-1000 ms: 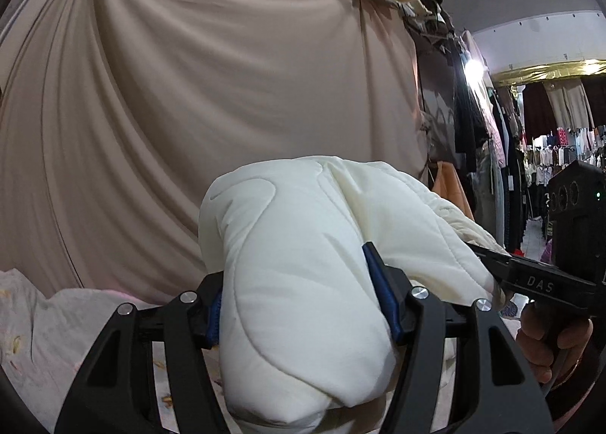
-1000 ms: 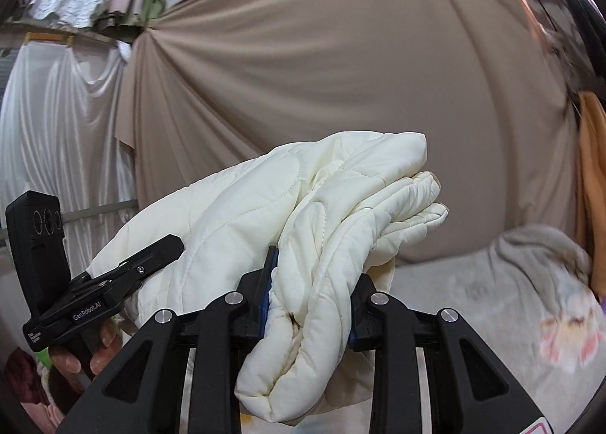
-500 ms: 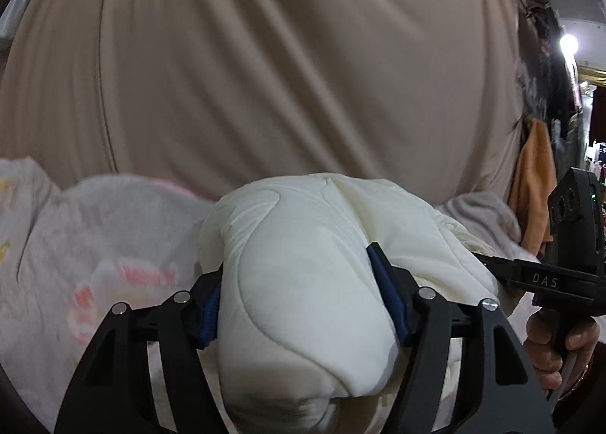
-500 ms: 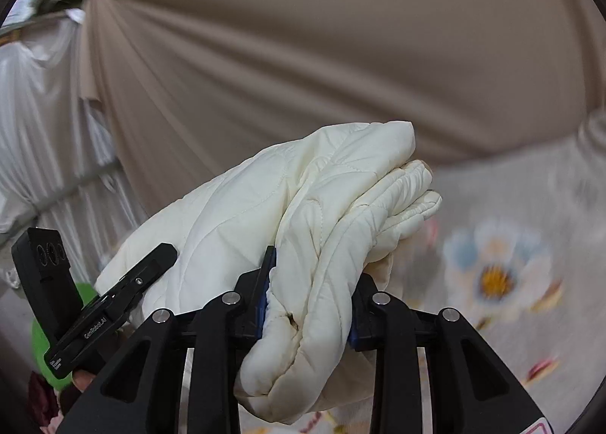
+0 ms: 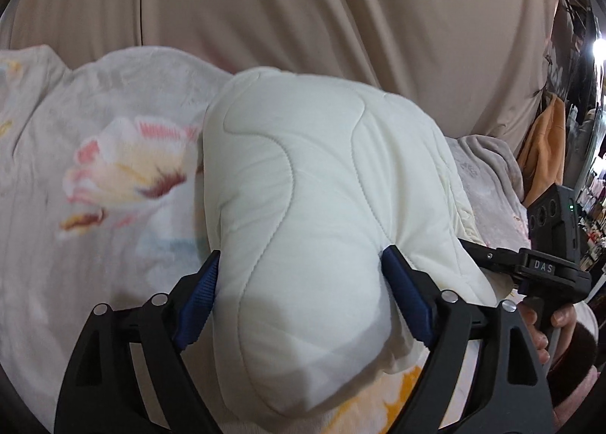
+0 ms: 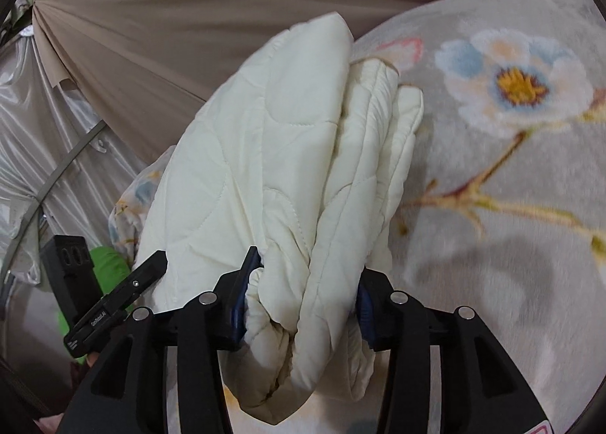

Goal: Fold large clothes

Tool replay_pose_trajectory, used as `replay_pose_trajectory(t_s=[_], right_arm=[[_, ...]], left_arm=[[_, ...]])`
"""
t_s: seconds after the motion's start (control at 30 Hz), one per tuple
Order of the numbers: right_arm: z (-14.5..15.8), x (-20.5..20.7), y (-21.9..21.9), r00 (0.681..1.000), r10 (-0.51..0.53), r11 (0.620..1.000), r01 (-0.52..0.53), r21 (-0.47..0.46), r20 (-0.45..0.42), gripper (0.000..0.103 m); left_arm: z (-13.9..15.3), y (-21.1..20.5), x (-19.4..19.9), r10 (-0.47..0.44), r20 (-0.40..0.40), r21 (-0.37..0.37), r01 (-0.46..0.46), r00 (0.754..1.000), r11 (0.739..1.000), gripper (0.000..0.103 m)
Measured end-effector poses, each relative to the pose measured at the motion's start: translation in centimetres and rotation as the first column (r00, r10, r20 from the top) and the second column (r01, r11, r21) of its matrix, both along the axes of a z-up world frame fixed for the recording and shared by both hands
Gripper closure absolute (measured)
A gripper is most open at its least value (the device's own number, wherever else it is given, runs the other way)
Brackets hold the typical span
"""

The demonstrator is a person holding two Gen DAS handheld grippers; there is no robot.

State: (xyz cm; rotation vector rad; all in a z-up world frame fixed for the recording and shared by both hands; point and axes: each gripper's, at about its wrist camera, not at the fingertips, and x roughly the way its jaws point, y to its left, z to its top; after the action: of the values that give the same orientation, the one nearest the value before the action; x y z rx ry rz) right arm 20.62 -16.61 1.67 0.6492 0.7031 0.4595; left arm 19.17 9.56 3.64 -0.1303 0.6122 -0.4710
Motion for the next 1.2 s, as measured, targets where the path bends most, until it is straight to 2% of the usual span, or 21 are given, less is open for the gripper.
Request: replay_pose_trajectory(t_s=[0.07,0.13,0.23,0.33,0.47,0.67,0.8,0.9,1.03,1.17,1.2], right_arm=[[-0.2,-0.1,-0.3,1.0,0.002,1.0,-0.001,0.029,-0.015,0.059],[0.6,-0.1,-0.1,1.0,-0.017,1.0,0.017,0.021,-0.011,0.066],[3.2,-0.7,1.4,0.998,-0.044,0.993,0.049,-0.109,0.043,0.069],[3.1,-0.5,2.6,0.997,-0.062,0.974,0.068,-0.214,0.036,0.066],[2.2,-0.7,1.7,0.997,-0.074,0.985,0.074,-0.157,0.002,0.062],[3.5,-2.1,0.2,0.994,-0.108,0.991,0.108,-0.082,0.007,0.053],[6.3,-3.3,0.3,0.982,-0.167,0.968,0.18,-0.174,0.089,0.05],[8.5,-3.5,1.0,0.974,-0.173,0.949,0.204,-0.238,0.146,0.05],[9.9,-0.6,1.8,0.973,-0.175,0.936,0.211,-0.281,0.151,0.05],[9.3,3.7,2.1,0.98,-0.187,0.948,0.198,-0.248,0.068,0.049],[9.1,4.5,2.2,0.979,-0.198,0.941,0.204,-0.269,0.052,0.054]], left_arm=[[-0.3,0.3,-0.3,0.005,-0.016,-0.009,-0.005,1.0,1.0,0.022],[0.1,0.1,-0.5,0.018,-0.011,0.001,-0.018,1.0,1.0,0.025],[1.0,-0.8,-0.6,0.055,-0.007,0.071,-0.055,0.998,0.996,0.026],[1.1,-1.1,-0.5,0.071,-0.034,0.099,-0.068,0.997,0.993,0.025],[1.2,-1.6,-1.1,0.094,-0.028,0.145,-0.089,0.995,0.985,0.025],[1.8,-1.4,-2.0,0.123,-0.03,0.189,-0.115,0.992,0.975,0.02],[3.0,-1.1,-3.5,0.166,-0.011,0.219,-0.16,0.986,0.963,0.019],[5.2,-0.5,-5.0,0.215,0.067,0.214,-0.225,0.974,0.951,0.019],[8.9,-0.7,-5.5,0.224,0.141,0.173,-0.247,0.964,0.954,0.017],[8.9,-2.5,-3.4,0.221,0.128,0.227,-0.245,0.967,0.942,0.017],[8.5,-2.7,-2.7,0.225,0.113,0.238,-0.246,0.968,0.939,0.017]])
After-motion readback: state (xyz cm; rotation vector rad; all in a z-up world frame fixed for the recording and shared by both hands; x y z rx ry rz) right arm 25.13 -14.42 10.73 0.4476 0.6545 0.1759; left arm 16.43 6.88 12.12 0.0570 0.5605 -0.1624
